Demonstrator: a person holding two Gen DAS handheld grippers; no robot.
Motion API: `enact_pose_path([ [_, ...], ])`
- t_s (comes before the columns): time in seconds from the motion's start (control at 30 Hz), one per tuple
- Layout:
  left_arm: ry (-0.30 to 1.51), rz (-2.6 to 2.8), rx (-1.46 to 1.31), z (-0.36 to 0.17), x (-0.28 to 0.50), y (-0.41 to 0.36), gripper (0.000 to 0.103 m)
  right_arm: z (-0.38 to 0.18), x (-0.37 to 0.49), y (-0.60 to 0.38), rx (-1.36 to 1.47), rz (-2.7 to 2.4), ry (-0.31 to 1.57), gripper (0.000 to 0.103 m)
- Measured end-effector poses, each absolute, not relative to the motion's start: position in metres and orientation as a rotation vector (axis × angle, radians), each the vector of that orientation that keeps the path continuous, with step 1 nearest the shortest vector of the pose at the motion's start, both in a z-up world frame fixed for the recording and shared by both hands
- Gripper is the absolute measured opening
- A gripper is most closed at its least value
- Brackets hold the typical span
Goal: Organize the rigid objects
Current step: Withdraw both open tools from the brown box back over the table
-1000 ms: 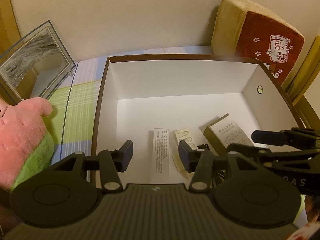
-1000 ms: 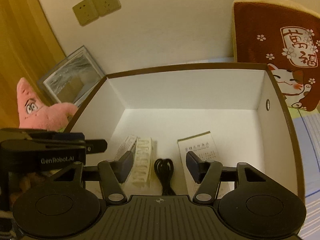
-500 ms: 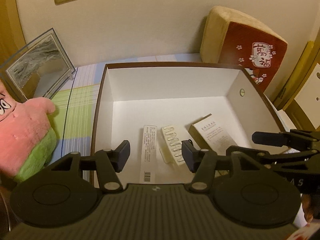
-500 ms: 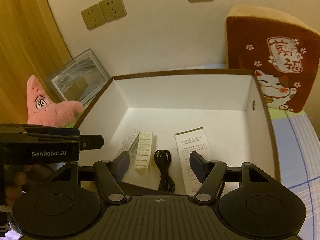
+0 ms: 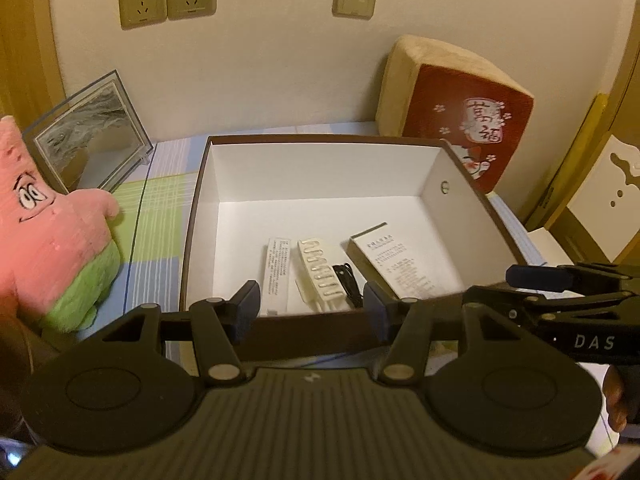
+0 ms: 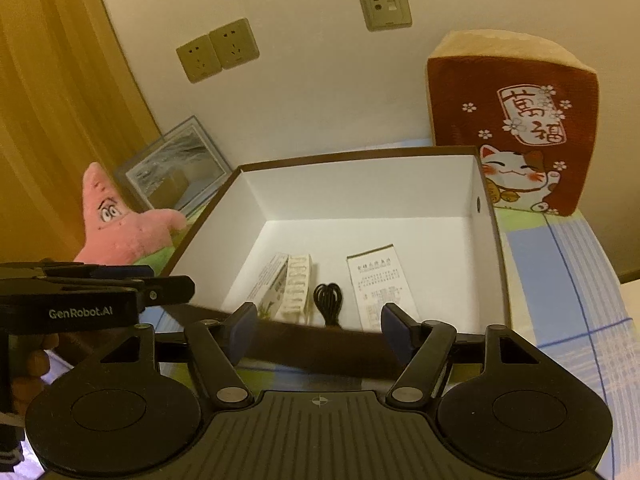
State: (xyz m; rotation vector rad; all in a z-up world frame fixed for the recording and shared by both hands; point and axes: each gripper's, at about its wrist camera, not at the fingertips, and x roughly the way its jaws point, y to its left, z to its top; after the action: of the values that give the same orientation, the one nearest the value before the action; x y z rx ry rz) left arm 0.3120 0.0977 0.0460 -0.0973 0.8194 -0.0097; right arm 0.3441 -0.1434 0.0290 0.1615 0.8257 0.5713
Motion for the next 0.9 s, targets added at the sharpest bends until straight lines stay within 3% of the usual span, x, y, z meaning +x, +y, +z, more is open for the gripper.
enact_pose_path([
  [0.9,0.919,-0.028,-0.127,0.012,0.2,0.079,0.053,-0.011,0.233,-0.194,0.115,0.529,0.989,0.066],
])
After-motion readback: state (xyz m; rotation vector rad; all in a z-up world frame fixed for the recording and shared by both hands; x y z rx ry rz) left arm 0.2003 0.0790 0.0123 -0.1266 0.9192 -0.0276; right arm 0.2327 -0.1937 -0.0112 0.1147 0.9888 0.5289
